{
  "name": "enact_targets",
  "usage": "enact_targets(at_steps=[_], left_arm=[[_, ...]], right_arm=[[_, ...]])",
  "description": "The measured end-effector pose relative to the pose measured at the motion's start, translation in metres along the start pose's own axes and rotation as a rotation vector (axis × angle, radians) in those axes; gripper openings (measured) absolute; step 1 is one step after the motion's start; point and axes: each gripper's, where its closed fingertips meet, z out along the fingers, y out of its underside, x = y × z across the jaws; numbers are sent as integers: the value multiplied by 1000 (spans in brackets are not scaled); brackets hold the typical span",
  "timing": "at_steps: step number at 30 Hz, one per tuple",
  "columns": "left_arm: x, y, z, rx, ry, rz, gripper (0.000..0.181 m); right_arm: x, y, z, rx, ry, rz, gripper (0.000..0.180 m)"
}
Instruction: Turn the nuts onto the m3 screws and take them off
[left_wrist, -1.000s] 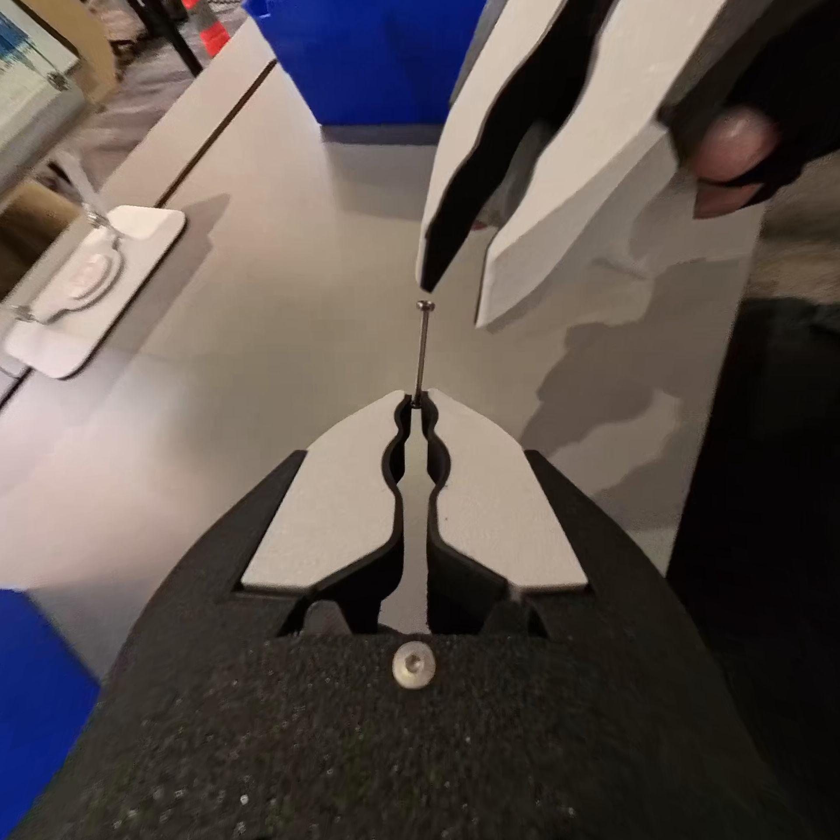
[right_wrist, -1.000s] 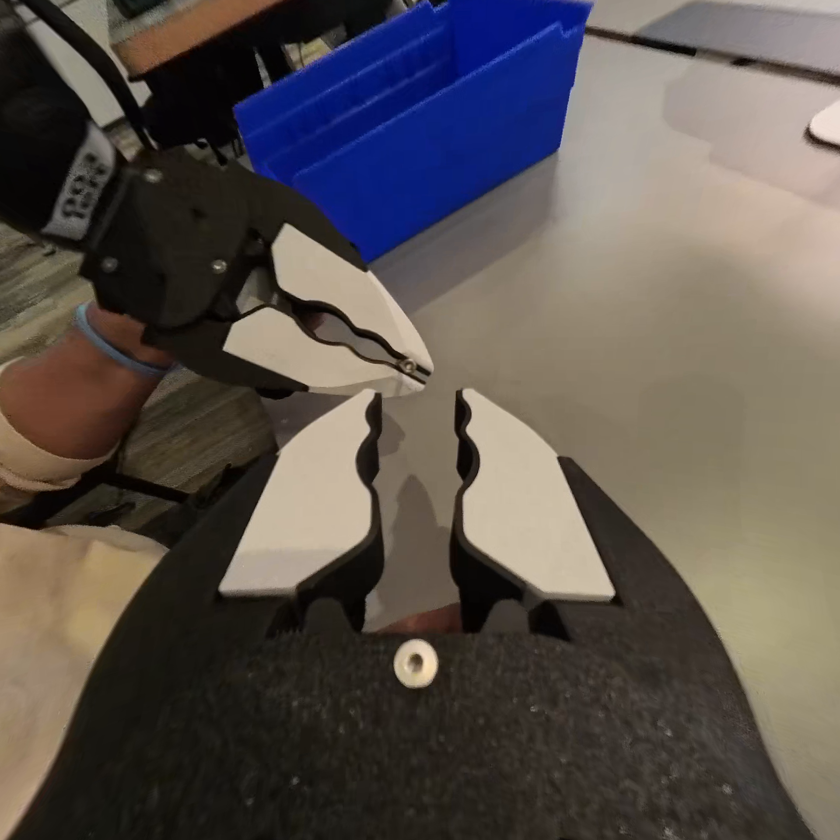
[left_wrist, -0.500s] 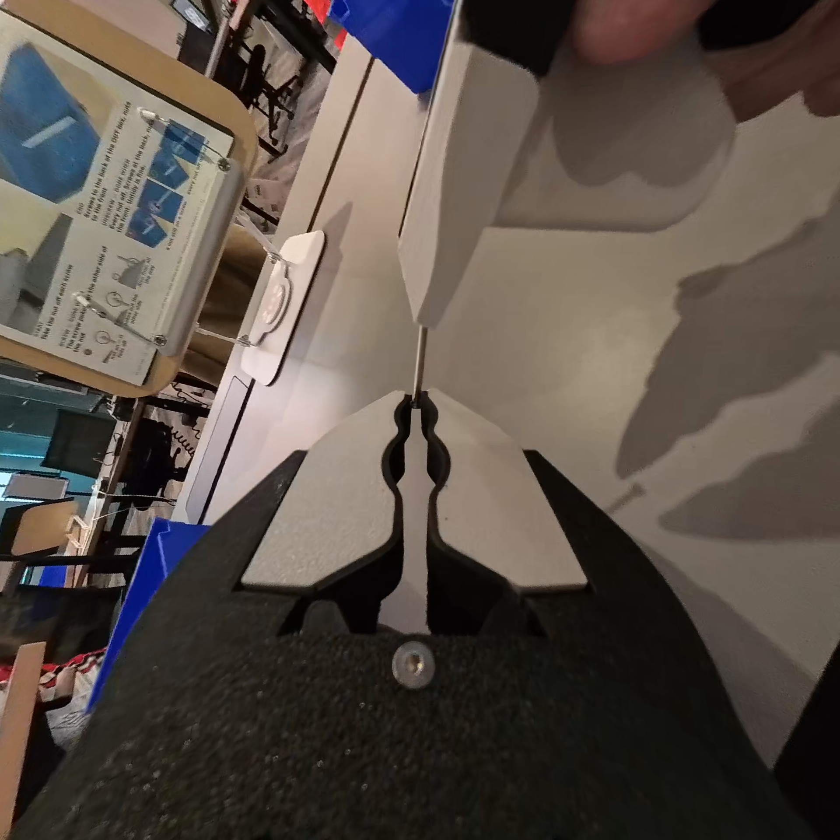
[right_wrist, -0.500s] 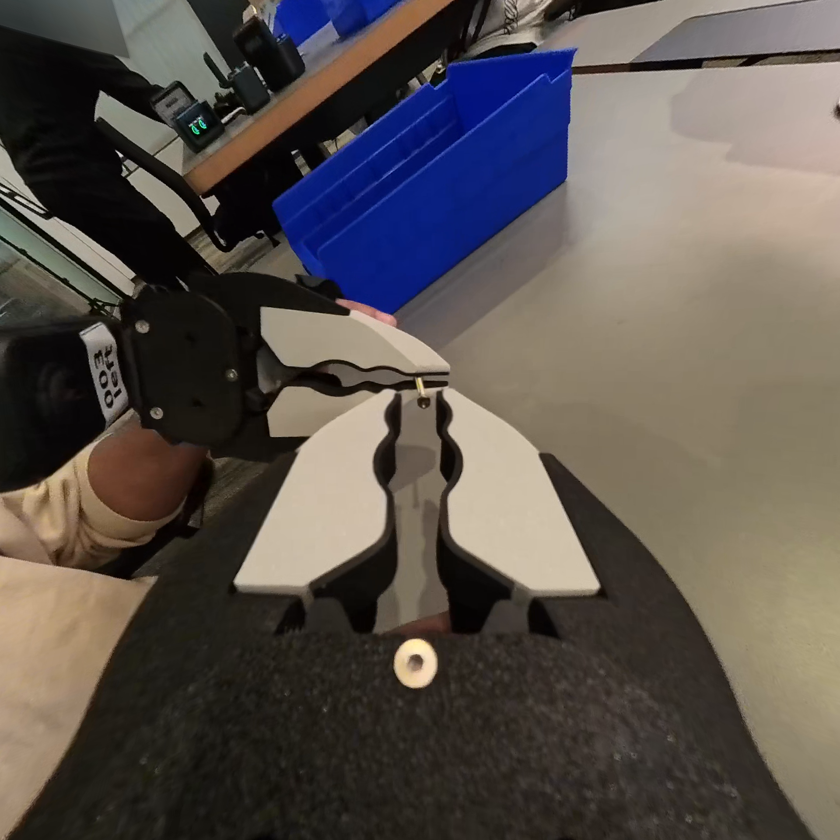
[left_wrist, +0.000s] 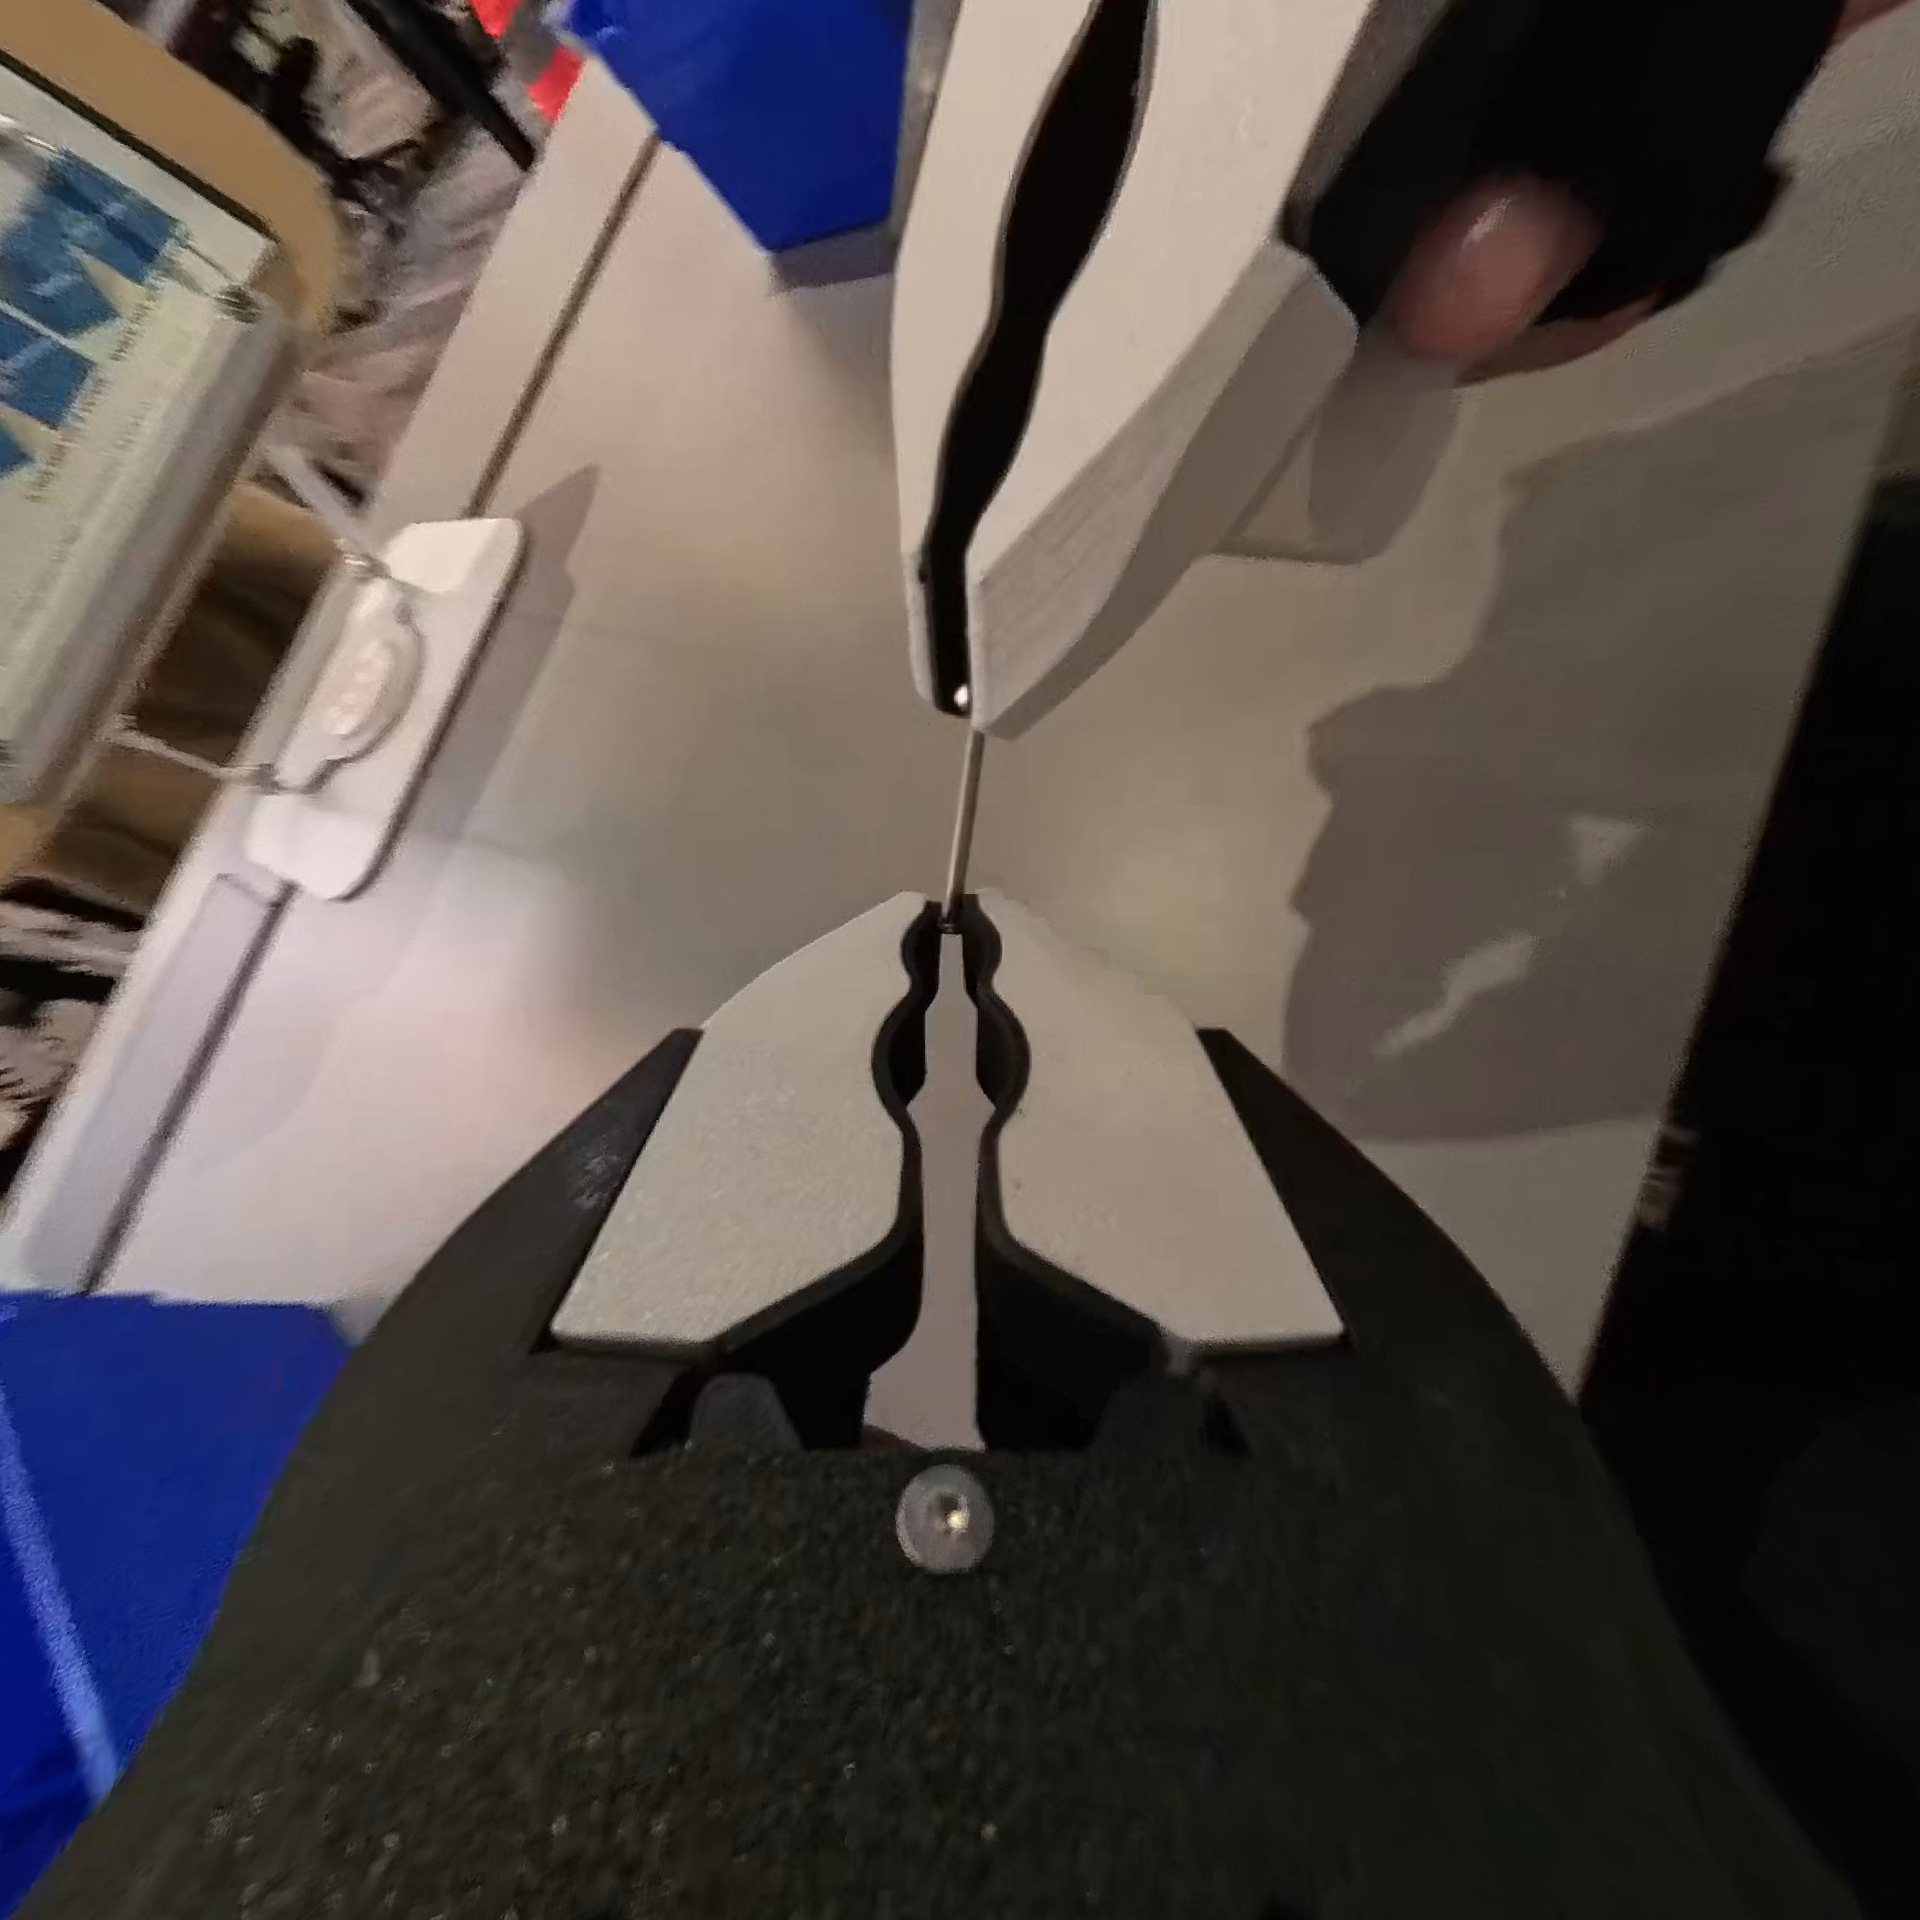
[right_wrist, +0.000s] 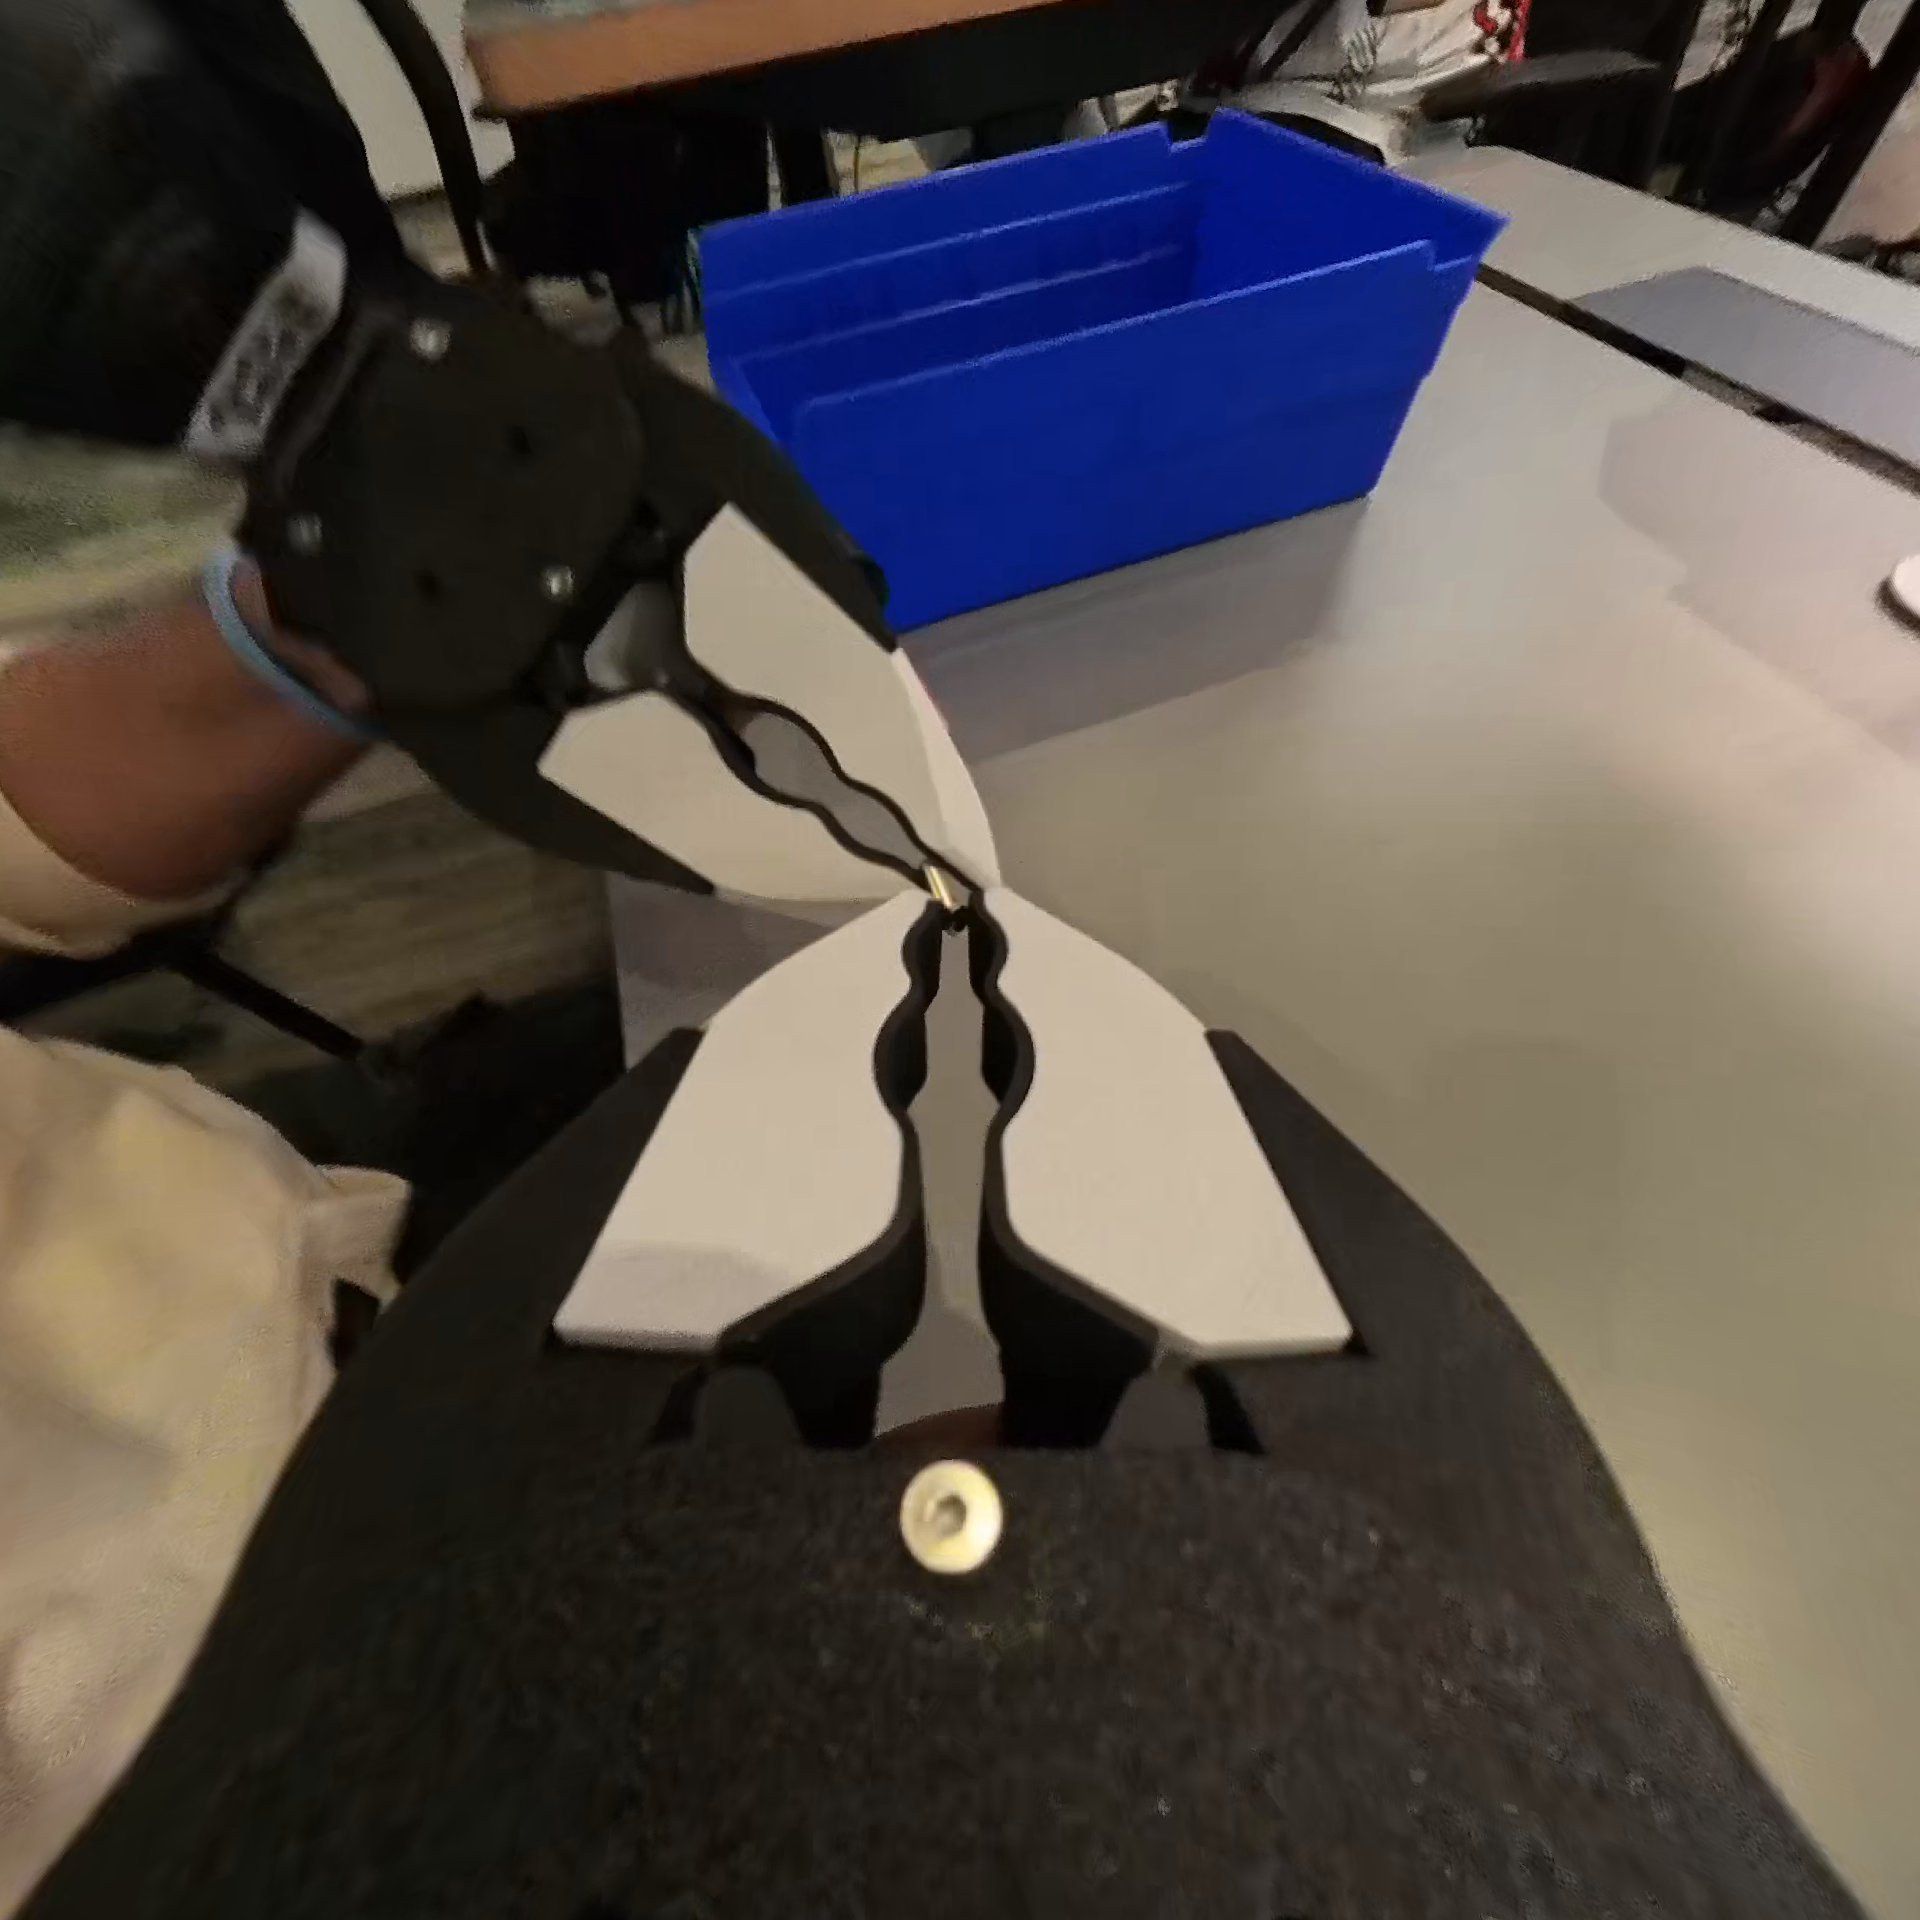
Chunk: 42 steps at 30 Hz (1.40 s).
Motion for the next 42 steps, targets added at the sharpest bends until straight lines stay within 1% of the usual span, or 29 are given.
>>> enact_targets(at_steps=[3, 6, 10, 19, 20, 23, 25, 26, 28, 29, 32, 34, 36, 37, 39, 40, 42], left_arm=[[12, -1, -1, 25, 139, -48, 4], [19, -2, -1, 49, 253, -99, 4], [32, -7, -5, 95, 451, -188, 4], [46, -29, -39, 268, 894, -367, 3], [46, -30, -41, 286, 920, -386, 3], [40, -28, -38, 305, 913, -417, 3], [33, -29, -37, 334, 880, -446, 3], [28, -29, -33, 347, 840, -467, 3], [8, -25, -18, 361, 676, -522, 3], [-3, -23, -11, 369, 580, -556, 3], [-40, -5, 5, 357, 212, -676, 3], [-58, 14, 6, 302, -72, -703, 4], [-66, 32, 0, 243, -288, -762, 4], [-66, 38, -3, 225, -359, -797, 4], [-65, 43, -9, 193, -467, -789, 4], [-67, 43, -14, 195, -521, -777, 4], [-67, 41, -19, 207, -559, -776, 4]], right_arm=[[-4, 7, -3, -50, -18, -148, 5], [-8, 8, -5, -70, -58, -228, 5], [-11, 9, -10, -93, -111, -345, 5], [-31, -6, -26, -10, -264, -514, 2], [-31, -9, -29, 1, -274, -519, 2], [-26, -11, -33, -5, -275, -480, 2], [-19, -14, -34, 14, -247, -434, 2], [-12, -16, -33, 30, -206, -398, 2], [6, -17, -29, 49, -88, -314, 2], [18, -17, -27, 60, -6, -269, 2], [44, -10, -24, 94, 229, -170, 2], [60, -4, -26, 123, 430, -129, 2], [68, 2, -29, 152, 594, -83, 2], [70, 5, -31, 167, 666, -68, 2], [77, 12, -38, 183, 805, -19, 2], [77, 14, -41, 210, 827, 13, 2], [77, 17, -42, 233, 841, 81, 2]])
